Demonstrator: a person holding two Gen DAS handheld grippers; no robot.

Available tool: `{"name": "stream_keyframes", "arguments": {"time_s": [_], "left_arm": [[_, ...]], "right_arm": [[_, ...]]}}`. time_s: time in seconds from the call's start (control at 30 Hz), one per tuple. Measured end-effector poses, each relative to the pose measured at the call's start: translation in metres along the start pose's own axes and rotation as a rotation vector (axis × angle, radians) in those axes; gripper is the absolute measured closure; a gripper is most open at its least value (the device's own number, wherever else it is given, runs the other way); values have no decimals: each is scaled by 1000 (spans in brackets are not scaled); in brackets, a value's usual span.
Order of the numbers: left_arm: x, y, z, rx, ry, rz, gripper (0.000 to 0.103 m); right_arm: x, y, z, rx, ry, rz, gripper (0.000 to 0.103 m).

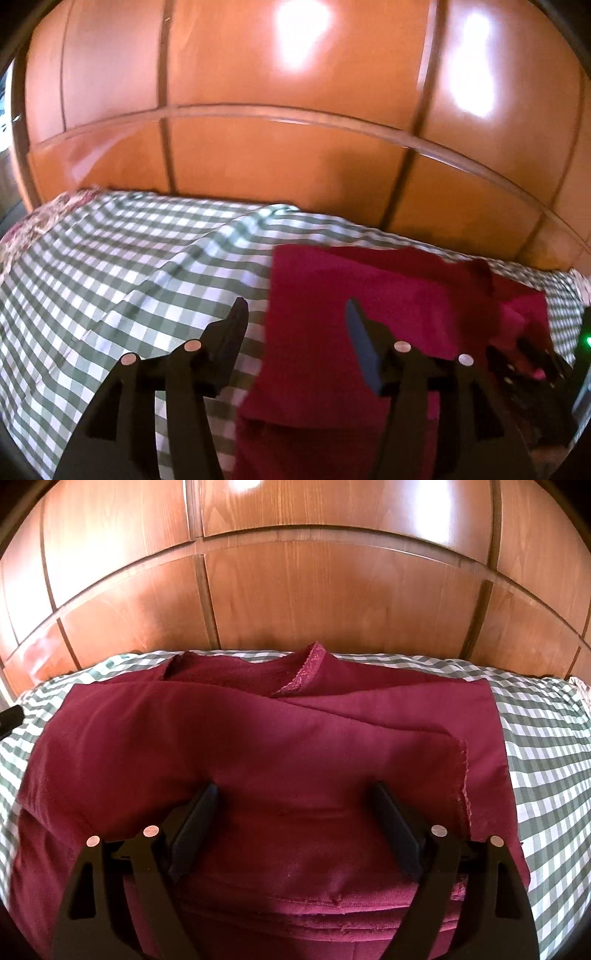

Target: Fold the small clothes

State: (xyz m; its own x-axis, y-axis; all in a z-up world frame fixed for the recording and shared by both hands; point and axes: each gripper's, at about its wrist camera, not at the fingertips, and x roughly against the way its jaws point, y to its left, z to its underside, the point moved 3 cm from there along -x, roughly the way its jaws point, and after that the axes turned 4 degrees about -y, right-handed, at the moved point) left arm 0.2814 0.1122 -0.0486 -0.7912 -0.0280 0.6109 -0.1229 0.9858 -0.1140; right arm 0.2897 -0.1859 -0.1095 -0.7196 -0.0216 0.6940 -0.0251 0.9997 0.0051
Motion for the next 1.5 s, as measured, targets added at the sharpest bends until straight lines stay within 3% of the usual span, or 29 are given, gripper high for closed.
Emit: {"name": "stream_keyframes", "arguments": {"time_s": [0.3, 0.47, 0.6, 0.77, 0.83, 0.97, 1.13, 1.37, 1.5], "left_arm": [[-8, -23, 6, -62, 11, 29, 48], [-29, -21, 16, -62, 52, 18, 48], [-63, -10, 37, -44, 132, 8, 46], [-63, -8, 41, -28, 124, 14, 46], [-54, -4, 39, -10, 131, 12, 46], [-23, 12, 39, 37, 129, 18, 37], [26, 43, 71, 71, 160, 68, 37], [87, 67, 138, 74, 230, 142, 38], [118, 73, 175, 56, 274, 164, 47]], "right_arm": [[1, 0, 1, -2, -1, -5, 17], [1, 0, 0, -9, -1, -9, 15], [-1, 0, 0, -11, 1, -10, 14], [-1, 1, -1, -15, 3, -11, 13], [-1, 2, -1, -15, 3, -8, 13], [11, -2, -5, -39, 18, -46, 8], [50, -24, 7, -109, 23, -62, 8], [116, -84, 68, -166, 66, 32, 8], [155, -104, 117, -209, 150, -8, 11]]}}
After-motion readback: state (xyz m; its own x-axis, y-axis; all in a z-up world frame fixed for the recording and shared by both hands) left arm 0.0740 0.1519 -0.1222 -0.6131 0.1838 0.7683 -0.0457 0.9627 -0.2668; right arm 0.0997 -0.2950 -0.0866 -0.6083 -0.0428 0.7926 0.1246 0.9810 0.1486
